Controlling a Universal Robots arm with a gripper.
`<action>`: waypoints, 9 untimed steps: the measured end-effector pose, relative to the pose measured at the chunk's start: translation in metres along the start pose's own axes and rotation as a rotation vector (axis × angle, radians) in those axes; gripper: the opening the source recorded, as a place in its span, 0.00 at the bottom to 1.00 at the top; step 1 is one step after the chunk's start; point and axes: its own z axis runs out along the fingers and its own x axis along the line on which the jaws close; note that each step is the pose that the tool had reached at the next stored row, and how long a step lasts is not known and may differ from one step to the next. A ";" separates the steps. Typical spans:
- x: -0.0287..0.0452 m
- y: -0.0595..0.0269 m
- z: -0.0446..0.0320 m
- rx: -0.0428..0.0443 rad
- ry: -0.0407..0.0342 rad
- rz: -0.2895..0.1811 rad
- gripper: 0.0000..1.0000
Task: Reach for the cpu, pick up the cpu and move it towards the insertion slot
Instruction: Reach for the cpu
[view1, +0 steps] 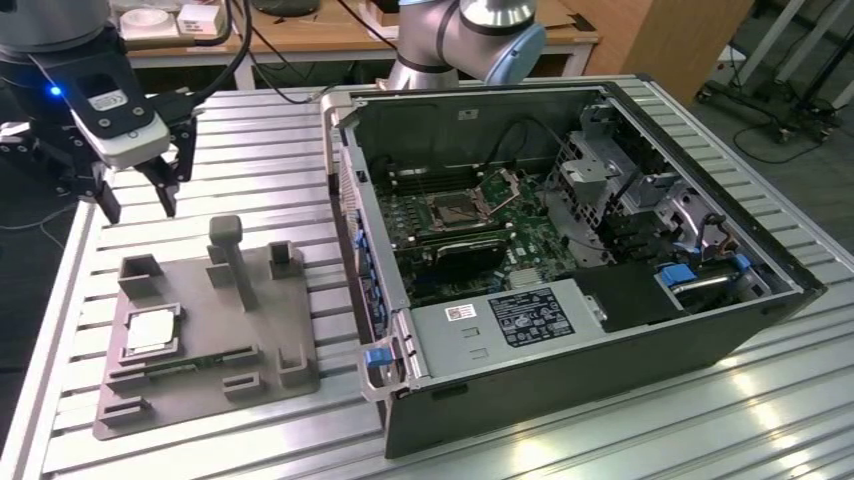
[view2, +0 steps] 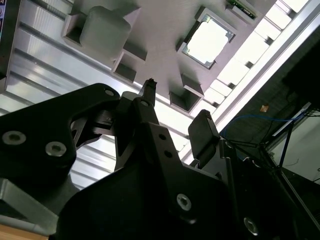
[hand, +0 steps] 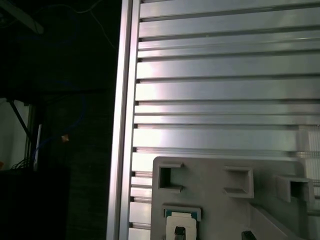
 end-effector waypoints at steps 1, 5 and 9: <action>0.0016 -0.0001 0.0004 0.0000 -0.0001 0.000 0.53; 0.0093 -0.0009 0.0016 0.0000 -0.0015 0.000 0.53; 0.0137 -0.0025 0.0026 0.0000 -0.0021 0.000 0.53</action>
